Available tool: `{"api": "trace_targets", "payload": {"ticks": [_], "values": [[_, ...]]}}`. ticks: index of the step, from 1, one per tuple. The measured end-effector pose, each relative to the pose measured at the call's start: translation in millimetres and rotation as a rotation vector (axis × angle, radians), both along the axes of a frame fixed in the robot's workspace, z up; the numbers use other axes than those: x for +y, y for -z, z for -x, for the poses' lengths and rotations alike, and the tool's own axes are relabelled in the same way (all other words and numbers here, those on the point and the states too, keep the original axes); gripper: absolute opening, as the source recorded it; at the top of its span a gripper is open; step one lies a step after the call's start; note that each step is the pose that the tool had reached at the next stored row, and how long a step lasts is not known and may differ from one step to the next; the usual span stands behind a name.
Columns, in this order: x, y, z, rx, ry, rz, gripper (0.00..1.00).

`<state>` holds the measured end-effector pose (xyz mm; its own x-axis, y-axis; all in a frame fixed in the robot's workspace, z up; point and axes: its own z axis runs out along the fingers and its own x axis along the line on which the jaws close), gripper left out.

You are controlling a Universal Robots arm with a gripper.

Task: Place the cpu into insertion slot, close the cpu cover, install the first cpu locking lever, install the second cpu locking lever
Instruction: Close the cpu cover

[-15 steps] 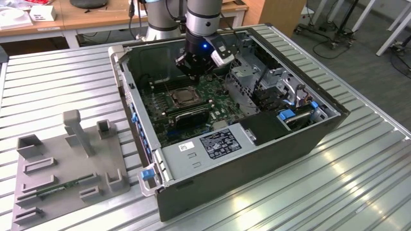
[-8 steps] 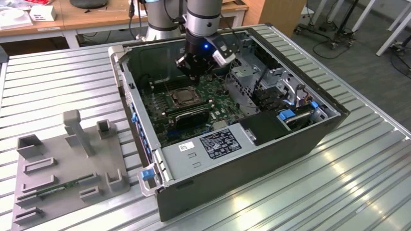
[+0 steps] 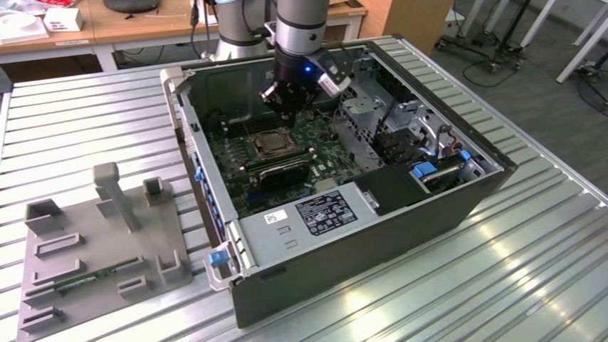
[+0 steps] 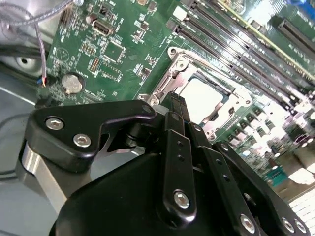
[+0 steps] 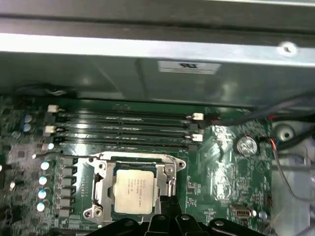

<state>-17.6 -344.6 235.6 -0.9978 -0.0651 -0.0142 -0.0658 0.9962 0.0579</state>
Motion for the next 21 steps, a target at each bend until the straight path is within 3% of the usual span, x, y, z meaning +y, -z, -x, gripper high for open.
{"api": "trace_targets", "payload": {"ticks": [2, 4, 15, 21], "values": [[0.0, 0.2, 0.0, -0.0002, -0.032, 0.0001, 0.11], [0.0, 0.3, 1.2, -0.0003, -0.038, 0.0001, 0.11], [0.4, 5.6, 24.6, -0.0009, -0.025, 0.0046, 0.11], [0.5, 6.7, 31.1, -0.0009, -0.008, 0.0045, 0.11]]}}
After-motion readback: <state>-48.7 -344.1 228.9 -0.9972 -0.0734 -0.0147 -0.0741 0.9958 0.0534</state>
